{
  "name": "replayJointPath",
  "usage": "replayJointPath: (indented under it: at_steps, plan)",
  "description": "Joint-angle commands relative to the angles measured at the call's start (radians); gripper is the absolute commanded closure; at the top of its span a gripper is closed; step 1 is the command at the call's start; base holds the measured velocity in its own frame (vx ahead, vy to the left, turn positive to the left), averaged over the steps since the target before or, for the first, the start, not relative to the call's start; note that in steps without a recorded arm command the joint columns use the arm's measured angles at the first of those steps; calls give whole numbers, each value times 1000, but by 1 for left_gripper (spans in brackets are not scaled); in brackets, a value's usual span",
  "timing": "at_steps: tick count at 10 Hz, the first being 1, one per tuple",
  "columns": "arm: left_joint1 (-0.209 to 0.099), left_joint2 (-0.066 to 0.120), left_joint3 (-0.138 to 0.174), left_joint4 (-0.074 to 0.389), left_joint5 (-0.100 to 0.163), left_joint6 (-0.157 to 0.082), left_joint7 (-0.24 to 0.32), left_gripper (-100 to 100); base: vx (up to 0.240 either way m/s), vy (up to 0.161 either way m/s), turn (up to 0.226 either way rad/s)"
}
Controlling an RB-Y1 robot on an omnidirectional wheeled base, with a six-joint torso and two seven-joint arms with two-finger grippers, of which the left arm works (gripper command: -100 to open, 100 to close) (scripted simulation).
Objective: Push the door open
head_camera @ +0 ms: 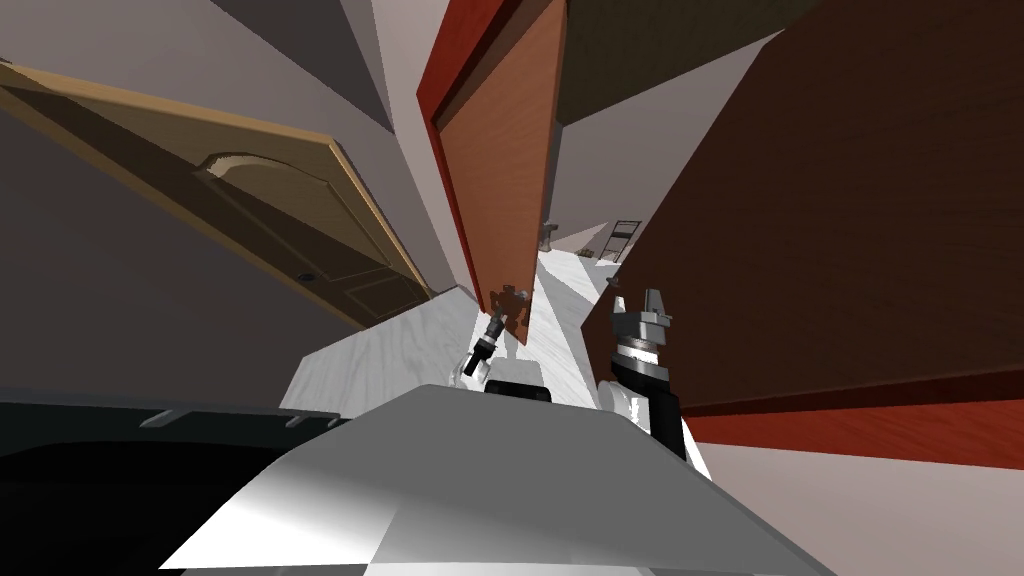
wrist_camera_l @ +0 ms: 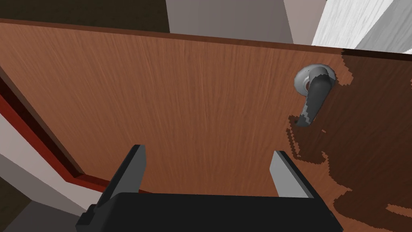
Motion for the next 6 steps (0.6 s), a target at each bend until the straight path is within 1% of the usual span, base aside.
replayJointPath:
  at_steps: [1,6]
  plan:
    - [-7,-3,-14,32,-9,0,2,-100,96,75,-26]
    - [-53,-12,-46,170,-28,-21,11,-100,90,73,-27]
